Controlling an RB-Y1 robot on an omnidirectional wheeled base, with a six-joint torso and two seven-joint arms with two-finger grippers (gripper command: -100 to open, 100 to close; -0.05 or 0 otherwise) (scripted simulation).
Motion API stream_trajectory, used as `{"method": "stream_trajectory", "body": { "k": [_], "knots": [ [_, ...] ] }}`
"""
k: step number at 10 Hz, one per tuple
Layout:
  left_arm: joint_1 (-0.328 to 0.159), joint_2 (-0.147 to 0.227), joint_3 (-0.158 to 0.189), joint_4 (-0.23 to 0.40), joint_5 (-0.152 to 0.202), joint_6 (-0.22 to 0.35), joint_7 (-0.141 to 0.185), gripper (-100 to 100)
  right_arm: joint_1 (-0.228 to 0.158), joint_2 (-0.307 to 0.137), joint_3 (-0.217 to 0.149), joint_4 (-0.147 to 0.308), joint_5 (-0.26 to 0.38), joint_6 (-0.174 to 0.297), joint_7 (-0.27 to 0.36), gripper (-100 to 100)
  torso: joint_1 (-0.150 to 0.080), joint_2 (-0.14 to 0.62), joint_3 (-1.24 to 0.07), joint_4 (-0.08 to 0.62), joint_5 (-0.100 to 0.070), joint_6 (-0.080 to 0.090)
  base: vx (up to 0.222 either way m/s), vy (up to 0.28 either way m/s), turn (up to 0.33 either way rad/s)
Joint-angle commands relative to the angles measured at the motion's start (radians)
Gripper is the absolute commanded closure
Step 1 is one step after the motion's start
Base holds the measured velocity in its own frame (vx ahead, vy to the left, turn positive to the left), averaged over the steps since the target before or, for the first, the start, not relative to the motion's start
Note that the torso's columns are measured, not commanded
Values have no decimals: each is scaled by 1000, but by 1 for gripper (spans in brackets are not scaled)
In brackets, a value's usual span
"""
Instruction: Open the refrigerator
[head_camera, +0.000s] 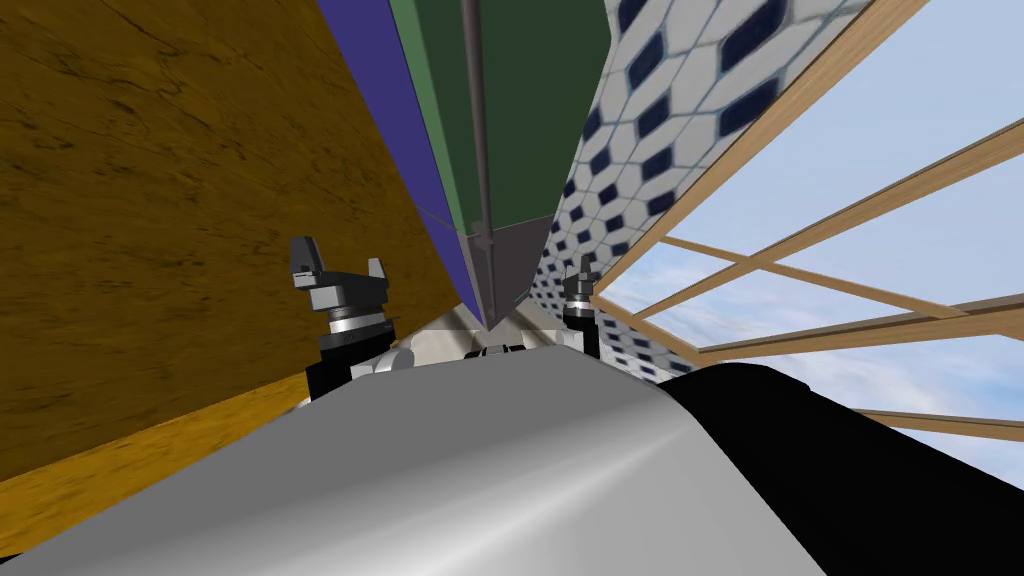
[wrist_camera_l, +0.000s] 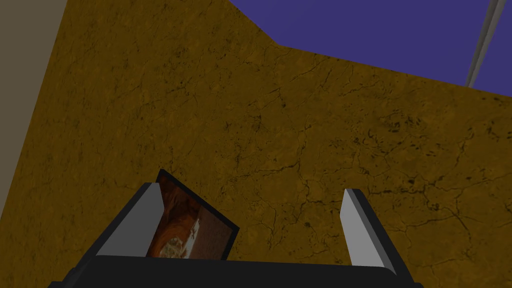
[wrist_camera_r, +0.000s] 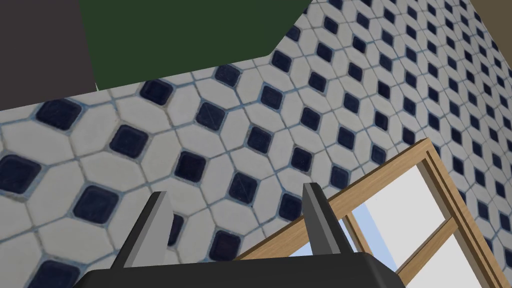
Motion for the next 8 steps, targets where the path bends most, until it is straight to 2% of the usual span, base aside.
{"method": "stream_trajectory", "body": {
  "k": [1, 3, 8],
  "knots": [
    [0, 0, 0, 0, 0, 0, 0, 0, 5, -45, -12, 3, 21, 3, 14, -100, 0, 74, -148, 74, 0, 0, 23, 36, -24],
    [0, 0, 0, 0, 0, 0, 0, 0, 13, -89, -30, 6, 51, 8, 34, -100, 2, 116, -237, 116, 1, 0, 21, 71, -37],
    [0, 0, 0, 0, 0, 0, 0, 0, 41, -216, -98, 14, 168, 25, 109, -100, 0, 120, -242, 120, 0, 0, 28, 99, -60]
  ]
}}
